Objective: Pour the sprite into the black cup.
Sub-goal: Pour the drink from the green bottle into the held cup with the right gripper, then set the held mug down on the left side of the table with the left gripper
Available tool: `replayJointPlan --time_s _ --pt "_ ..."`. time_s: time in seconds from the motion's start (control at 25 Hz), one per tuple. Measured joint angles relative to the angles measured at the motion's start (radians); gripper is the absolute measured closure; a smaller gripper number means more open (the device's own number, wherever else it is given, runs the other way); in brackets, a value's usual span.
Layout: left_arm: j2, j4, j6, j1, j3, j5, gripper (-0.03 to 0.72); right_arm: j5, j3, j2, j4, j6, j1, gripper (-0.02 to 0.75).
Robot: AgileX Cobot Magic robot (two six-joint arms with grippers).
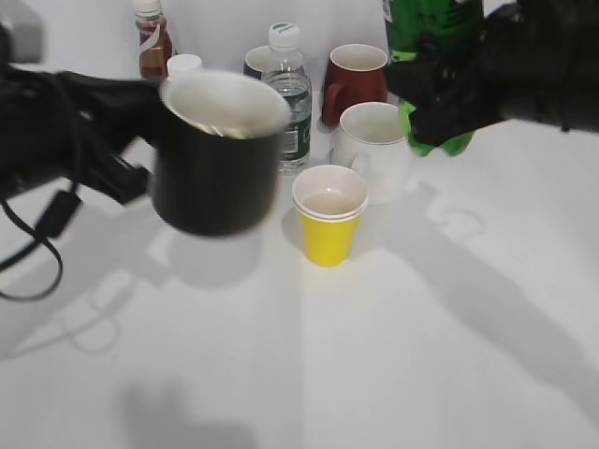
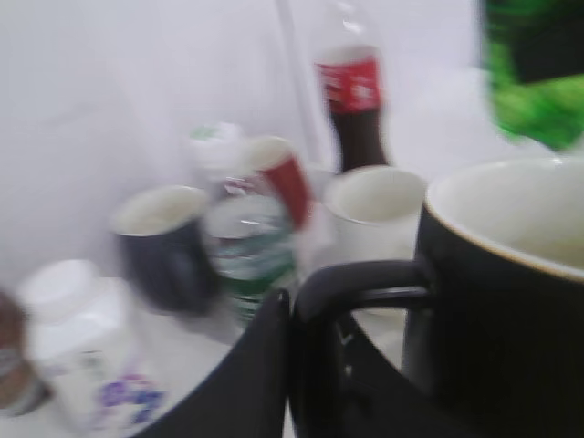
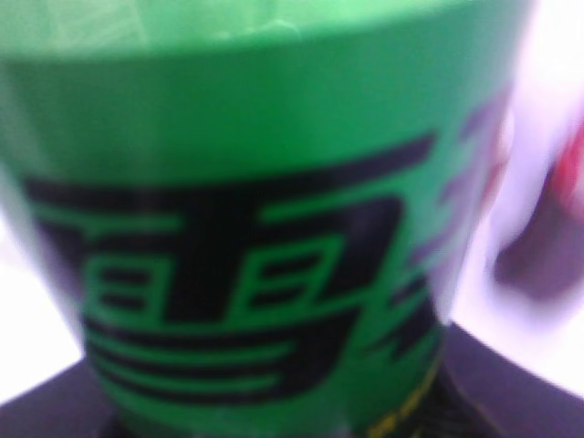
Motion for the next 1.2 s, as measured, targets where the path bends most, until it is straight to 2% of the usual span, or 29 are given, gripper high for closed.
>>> replayJointPlan --time_s 0.16,0.28,0.4,0.52,0.76,0.96,1.2 --pt "0.030 -0.234 0.091 0.092 0.057 -0.159 0.638 -0.091 0.089 0.000 0.126 0.039 -0.005 0.351" --pt "0.118 -0.317 0.102 0.159 0.102 -0.319 0.638 -0.132 0.164 0.000 0.195 0.045 -0.029 0.351" --pt "0.244 -0.338 0.109 0.190 0.124 -0.480 0.638 -0.150 0.217 0.000 0.261 0.047 -0.059 0.351" --pt "0.360 -0.354 0.110 0.194 0.125 -0.581 0.638 -0.160 0.233 0.000 0.280 0.048 -0.066 0.351" --pt "0.540 -0.373 0.106 0.194 0.125 -0.610 0.639 -0.181 0.235 0.000 0.281 0.048 -0.066 0.351" --pt "0.571 -0.375 0.102 0.194 0.120 -0.656 0.638 -0.182 0.235 0.000 0.282 0.049 -0.066 0.351" --pt "0.571 -0.375 0.099 0.194 0.154 -0.665 0.552 -0.182 0.235 0.000 0.282 0.049 -0.066 0.351"
